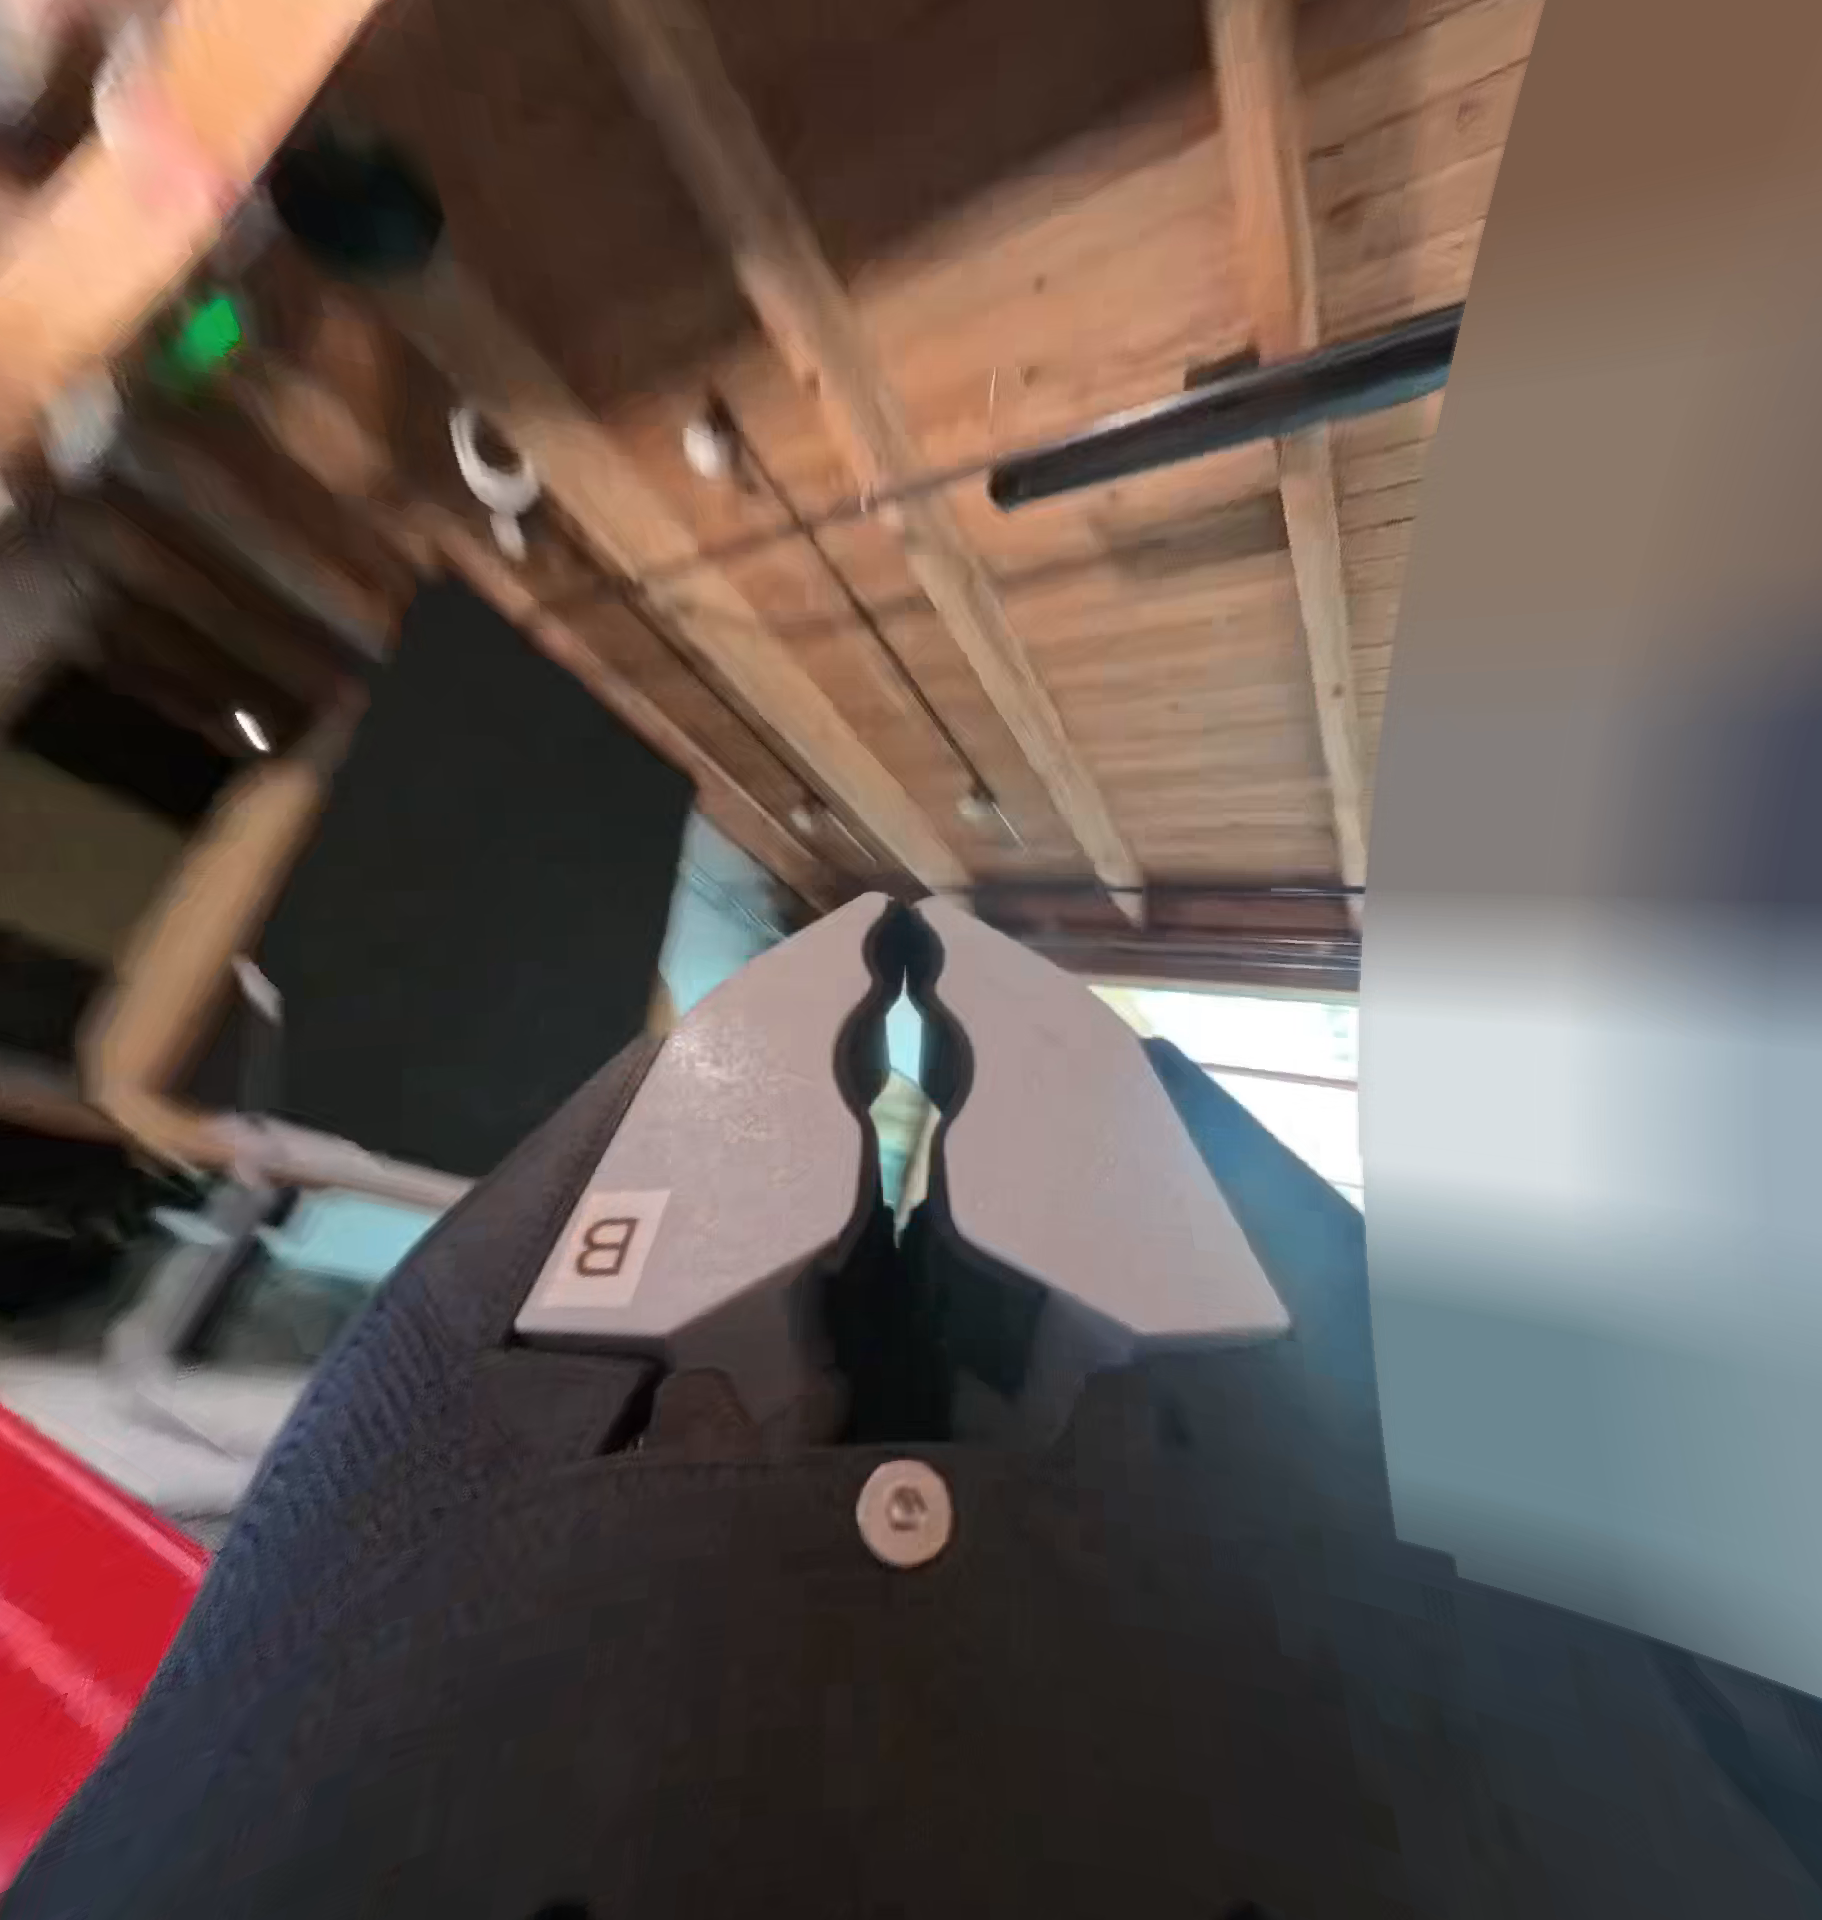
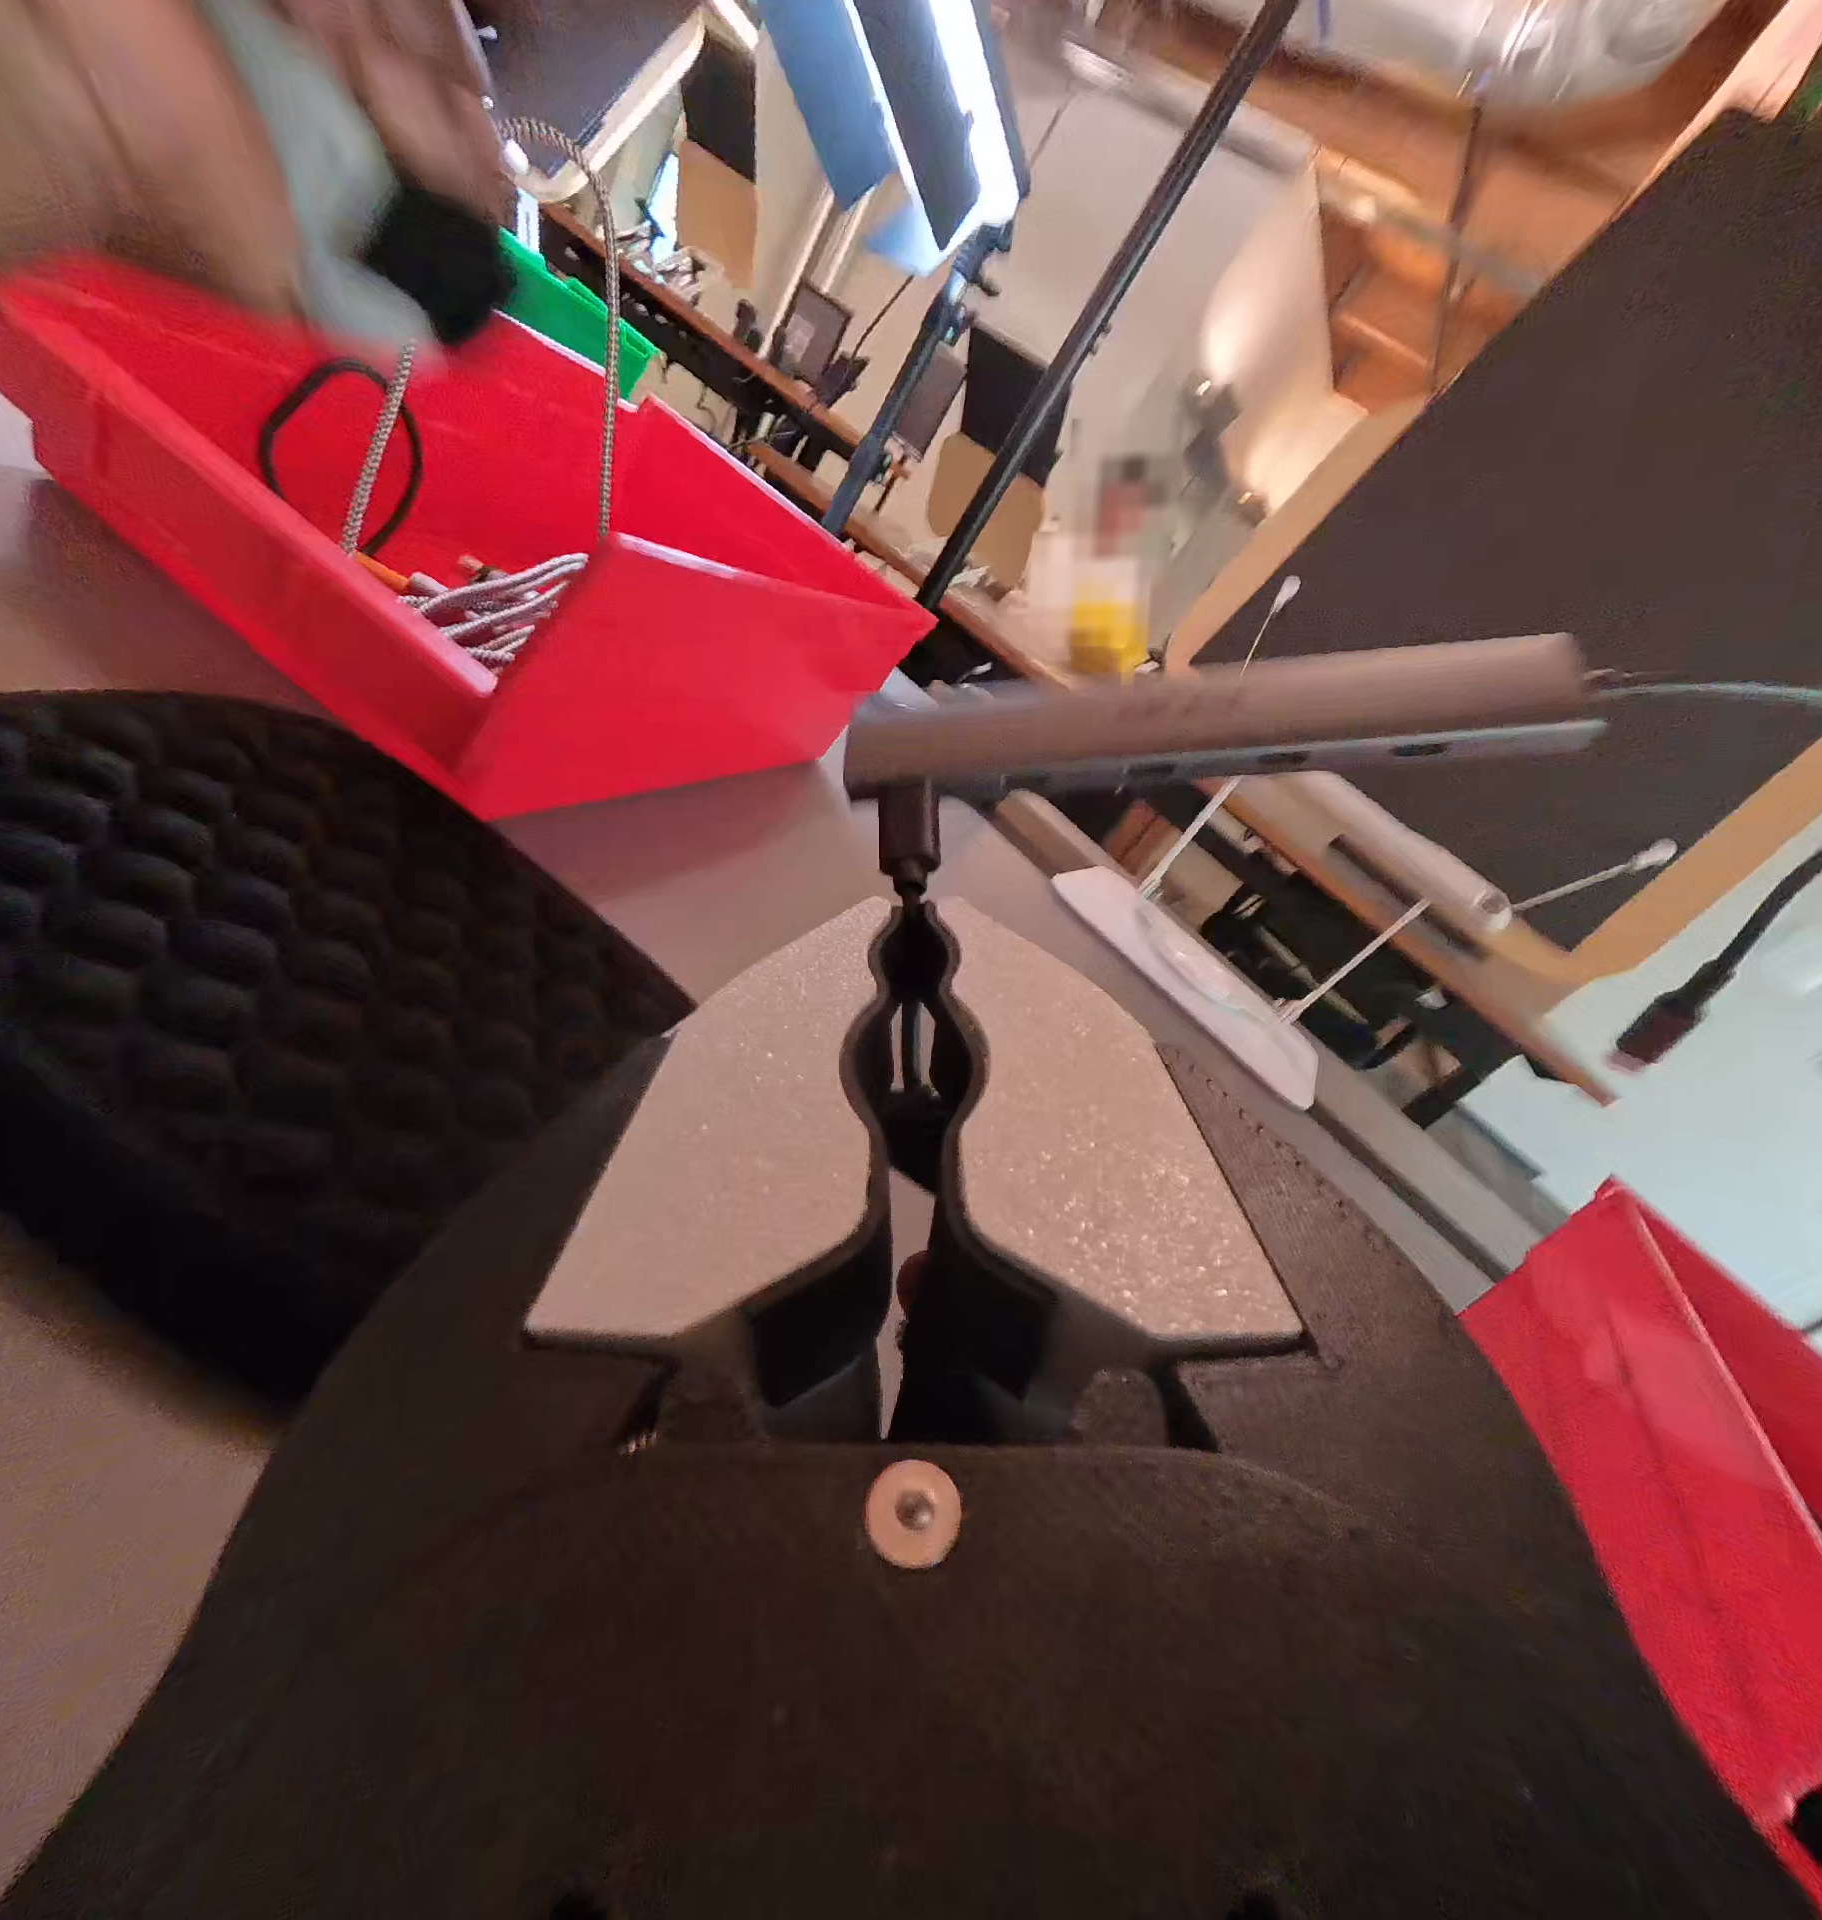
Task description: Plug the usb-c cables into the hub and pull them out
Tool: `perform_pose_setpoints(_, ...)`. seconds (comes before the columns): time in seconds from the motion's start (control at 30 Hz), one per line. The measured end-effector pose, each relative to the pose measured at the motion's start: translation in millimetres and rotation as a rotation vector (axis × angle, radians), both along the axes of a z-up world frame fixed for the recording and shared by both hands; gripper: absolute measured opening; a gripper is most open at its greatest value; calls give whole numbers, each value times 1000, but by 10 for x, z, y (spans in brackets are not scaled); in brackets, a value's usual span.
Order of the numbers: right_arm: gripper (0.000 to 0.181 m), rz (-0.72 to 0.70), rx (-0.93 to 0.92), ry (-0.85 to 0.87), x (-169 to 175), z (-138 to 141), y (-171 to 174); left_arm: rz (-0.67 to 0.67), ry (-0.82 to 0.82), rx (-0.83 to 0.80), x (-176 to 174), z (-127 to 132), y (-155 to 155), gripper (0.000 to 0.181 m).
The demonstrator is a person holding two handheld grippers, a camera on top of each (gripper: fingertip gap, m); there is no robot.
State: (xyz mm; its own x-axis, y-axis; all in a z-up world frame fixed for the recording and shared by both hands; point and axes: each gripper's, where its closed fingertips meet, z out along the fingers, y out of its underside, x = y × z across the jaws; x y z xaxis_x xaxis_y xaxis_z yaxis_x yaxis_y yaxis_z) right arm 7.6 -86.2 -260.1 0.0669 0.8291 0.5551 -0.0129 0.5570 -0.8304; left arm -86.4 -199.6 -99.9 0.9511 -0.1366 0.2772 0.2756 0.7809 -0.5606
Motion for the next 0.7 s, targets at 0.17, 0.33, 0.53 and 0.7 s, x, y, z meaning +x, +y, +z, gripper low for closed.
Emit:
perform_pose_setpoints(0.17, 1, 79, -28, 152, 1, 578, 12, -90, 321, -388, 821, 24, 695, 0)
perform_pose_setpoints(0.33, 1, 120, 281, 78, 222, 499, 60, -217, 241, -590, 650, -467, 929, 51)
perform_pose_setpoints(0.53, 2, 383, 183, -93, 436, 289, 18, -143, 917, -771, 1196, -1068, 926, 77)
perform_pose_setpoints(0.7, 1, 510, -24, -149, 526, 230, 1, 351, 1448, -740, 1326, -1321, 1066, 54)
